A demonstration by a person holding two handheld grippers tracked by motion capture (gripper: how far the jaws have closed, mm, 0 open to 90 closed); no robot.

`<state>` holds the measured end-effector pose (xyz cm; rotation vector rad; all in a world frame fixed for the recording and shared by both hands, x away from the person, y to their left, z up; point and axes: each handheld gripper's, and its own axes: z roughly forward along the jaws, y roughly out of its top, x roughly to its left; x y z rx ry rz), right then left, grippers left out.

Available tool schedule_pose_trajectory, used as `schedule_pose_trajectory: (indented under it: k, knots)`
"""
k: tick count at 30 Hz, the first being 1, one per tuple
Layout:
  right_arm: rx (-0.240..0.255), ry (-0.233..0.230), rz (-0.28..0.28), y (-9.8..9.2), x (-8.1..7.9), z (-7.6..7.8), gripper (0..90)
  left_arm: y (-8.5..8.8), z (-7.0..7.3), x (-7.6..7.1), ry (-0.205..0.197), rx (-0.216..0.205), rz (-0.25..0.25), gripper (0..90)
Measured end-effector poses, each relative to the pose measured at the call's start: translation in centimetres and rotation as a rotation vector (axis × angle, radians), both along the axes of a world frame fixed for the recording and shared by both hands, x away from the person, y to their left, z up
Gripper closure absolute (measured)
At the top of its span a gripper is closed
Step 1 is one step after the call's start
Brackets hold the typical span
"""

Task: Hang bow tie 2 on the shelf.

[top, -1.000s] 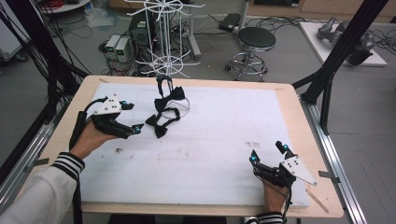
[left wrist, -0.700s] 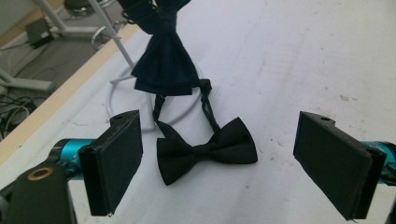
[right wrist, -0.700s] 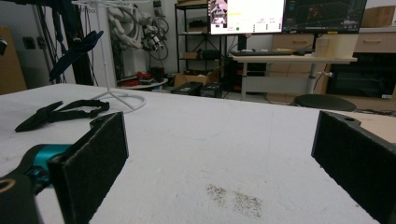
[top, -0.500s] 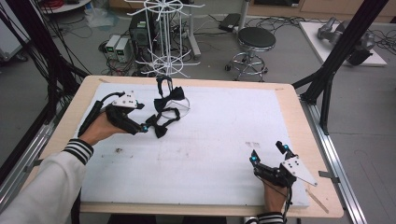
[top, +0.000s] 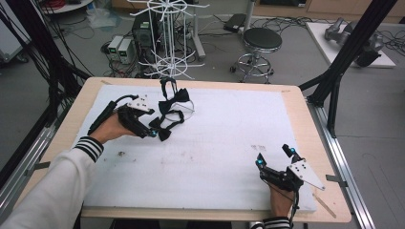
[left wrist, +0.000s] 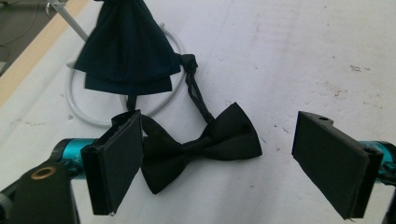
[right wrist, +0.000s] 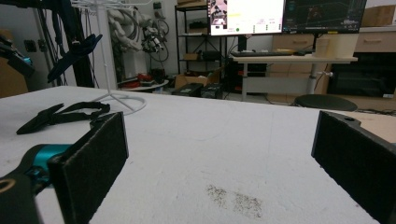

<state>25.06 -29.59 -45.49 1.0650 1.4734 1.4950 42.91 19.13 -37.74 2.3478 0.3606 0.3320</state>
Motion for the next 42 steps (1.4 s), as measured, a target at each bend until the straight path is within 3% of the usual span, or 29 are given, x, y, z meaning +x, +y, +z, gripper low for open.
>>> schedule_pose_trajectory:
  k: [5,10,18,25,31,36,42]
  knots:
    - [-0.001,-0.002,-0.003,0.0,0.0,0.0,3.0,-0.2,-0.4,0.4,0.013,-0.007,0.003,17.1]
    - [-0.001,-0.002,-0.005,0.0,0.0,0.0,3.0,-0.6,0.3,0.5,0.014,0.002,-0.007,17.1]
    - [-0.002,-0.003,-0.003,0.0,0.0,0.0,3.0,-1.5,0.6,1.2,0.037,0.063,-0.056,17.7]
    - [0.001,-0.001,-0.002,0.0,0.0,0.0,3.0,-2.3,-0.1,1.9,0.071,0.102,-0.080,17.8]
    - [-0.002,-0.006,-0.003,-0.1,0.0,0.0,3.0,-2.8,-1.0,2.4,0.078,0.146,-0.109,19.2]
    - [0.000,-0.003,-0.003,0.0,0.0,0.0,3.0,-2.5,-2.2,3.1,0.093,0.204,-0.133,22.6]
    - [0.001,-0.002,-0.003,0.0,0.0,0.0,3.0,-2.5,-3.0,3.6,0.103,0.228,-0.136,25.4]
